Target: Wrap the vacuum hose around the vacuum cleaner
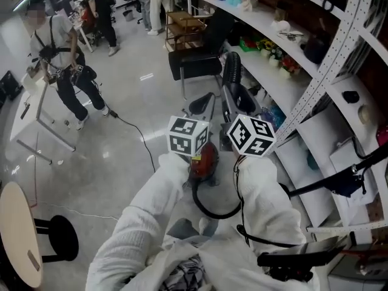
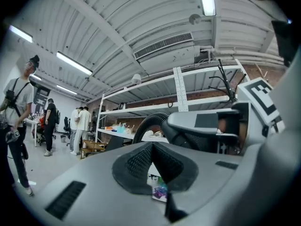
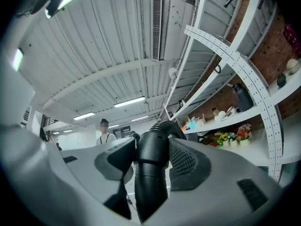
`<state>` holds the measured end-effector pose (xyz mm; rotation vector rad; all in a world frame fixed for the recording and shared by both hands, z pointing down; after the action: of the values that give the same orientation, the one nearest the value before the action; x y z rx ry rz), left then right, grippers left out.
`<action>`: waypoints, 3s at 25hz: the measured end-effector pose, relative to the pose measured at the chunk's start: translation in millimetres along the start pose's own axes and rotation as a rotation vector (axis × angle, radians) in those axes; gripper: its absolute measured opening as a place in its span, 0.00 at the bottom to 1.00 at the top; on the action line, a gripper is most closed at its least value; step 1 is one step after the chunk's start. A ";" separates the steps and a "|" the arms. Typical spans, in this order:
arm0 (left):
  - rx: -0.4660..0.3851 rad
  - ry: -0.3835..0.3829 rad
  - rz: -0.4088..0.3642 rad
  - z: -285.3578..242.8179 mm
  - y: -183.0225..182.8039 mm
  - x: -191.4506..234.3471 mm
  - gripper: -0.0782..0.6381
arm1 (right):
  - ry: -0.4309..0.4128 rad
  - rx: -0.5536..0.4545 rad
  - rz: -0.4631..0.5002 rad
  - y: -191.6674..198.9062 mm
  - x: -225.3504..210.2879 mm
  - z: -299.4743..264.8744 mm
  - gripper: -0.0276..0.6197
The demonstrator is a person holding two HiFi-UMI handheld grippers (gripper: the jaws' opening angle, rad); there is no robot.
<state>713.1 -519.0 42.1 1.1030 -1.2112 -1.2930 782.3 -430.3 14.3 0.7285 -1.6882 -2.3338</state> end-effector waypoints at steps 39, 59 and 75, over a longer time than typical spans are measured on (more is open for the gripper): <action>0.143 -0.570 0.230 229.8 136.6 474.4 0.11 | -0.460 0.485 -0.124 355.8 349.9 -289.8 0.40; 0.152 -0.688 0.262 416.5 130.4 227.9 0.11 | -0.544 0.591 -0.148 313.3 370.2 12.5 0.40; 0.170 -0.643 0.282 510.8 130.1 118.2 0.11 | -0.533 0.686 -0.156 308.0 386.7 187.3 0.40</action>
<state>206.9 -596.0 214.3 0.6003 -1.9048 -1.3826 313.6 -536.7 234.3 0.3283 -2.8243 -2.1471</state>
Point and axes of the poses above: the fingertips, and each gripper's own axes: z backward along the fingers, x to its left, y out of its underside, the point moved 6 cm from there along z, backward along the fingers, and after that the axes turned 3 degrees about -x, right-handed, at the moved point
